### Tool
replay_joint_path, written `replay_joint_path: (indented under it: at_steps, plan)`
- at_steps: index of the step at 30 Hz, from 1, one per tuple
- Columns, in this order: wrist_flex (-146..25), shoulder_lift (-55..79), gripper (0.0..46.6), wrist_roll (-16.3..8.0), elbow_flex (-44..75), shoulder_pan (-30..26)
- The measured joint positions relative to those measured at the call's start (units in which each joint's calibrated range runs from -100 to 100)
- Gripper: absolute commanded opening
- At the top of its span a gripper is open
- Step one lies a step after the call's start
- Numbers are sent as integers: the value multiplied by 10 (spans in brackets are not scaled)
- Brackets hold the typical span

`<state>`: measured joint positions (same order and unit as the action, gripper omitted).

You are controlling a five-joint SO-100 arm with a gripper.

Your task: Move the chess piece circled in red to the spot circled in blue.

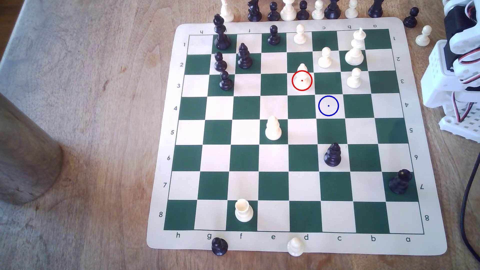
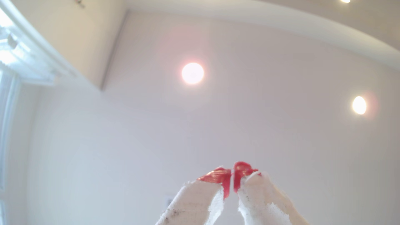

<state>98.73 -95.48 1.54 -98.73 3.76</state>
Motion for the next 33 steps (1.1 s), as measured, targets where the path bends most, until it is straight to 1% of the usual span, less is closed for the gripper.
replay_joint_path:
  at_steps: [3, 9, 11, 12, 15, 16, 19, 20, 24, 25, 28, 29, 33]
  plan:
    - [-6, 0, 2, 1, 0, 0]
    - [-204, 0, 2, 2, 24, 3]
    - [-286, 0, 2, 2, 53, 9]
    - [-378, 0, 2, 2, 89, 15]
    - [-499, 0, 2, 2, 136, 21]
    - [-577, 0, 2, 2, 166, 24]
    - [-711, 0, 2, 2, 203, 29]
    - [-786, 0, 2, 2, 227, 38]
    - [-935, 0, 2, -3, 288, 63]
    - [-1027, 0, 2, -5, 324, 73]
    - [-1133, 0, 2, -5, 357, 88]
    - [-1192, 0, 2, -7, 380, 95]
    - [-1296, 0, 2, -9, 416, 111]
